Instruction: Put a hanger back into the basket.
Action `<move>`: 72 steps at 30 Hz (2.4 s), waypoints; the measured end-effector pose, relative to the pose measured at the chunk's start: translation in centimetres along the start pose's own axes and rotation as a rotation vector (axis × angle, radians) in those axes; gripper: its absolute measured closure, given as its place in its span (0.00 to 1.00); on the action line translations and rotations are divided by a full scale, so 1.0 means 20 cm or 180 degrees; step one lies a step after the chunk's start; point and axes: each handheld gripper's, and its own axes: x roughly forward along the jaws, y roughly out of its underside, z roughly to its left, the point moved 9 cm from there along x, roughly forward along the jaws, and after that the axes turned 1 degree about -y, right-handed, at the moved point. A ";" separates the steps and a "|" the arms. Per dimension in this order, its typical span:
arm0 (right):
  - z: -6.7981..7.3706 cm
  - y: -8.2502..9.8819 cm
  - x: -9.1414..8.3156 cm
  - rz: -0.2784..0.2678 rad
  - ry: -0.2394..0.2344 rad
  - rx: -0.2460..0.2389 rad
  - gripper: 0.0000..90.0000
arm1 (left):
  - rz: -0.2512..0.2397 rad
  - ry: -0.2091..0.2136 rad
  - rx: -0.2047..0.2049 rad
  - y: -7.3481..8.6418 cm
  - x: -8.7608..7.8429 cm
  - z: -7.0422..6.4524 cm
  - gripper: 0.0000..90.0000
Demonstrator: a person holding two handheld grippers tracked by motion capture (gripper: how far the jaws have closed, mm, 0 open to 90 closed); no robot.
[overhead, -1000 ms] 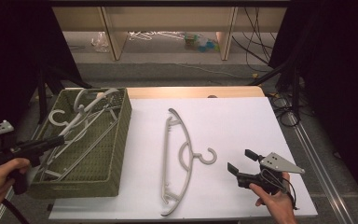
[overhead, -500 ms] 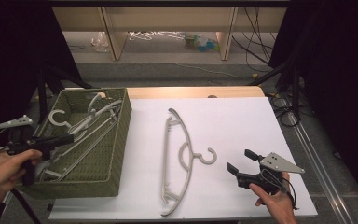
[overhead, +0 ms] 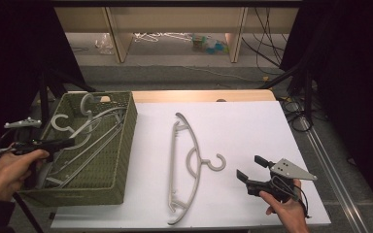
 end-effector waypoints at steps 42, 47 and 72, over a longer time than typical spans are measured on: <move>0.00 -0.01 0.00 -0.0032 -0.0036 0.0034 0.19 | -0.0394 -0.0246 0.0188 -0.01 -0.02 -0.37 0.38; 0.00 -0.01 0.00 -0.0021 -0.0002 0.0009 0.19 | -0.0557 0.0177 0.0146 -0.04 0.03 -0.58 0.36; -0.01 -0.01 0.00 -0.0026 -0.0004 0.0025 0.18 | -0.0606 0.0759 0.0796 0.03 0.29 -1.21 0.18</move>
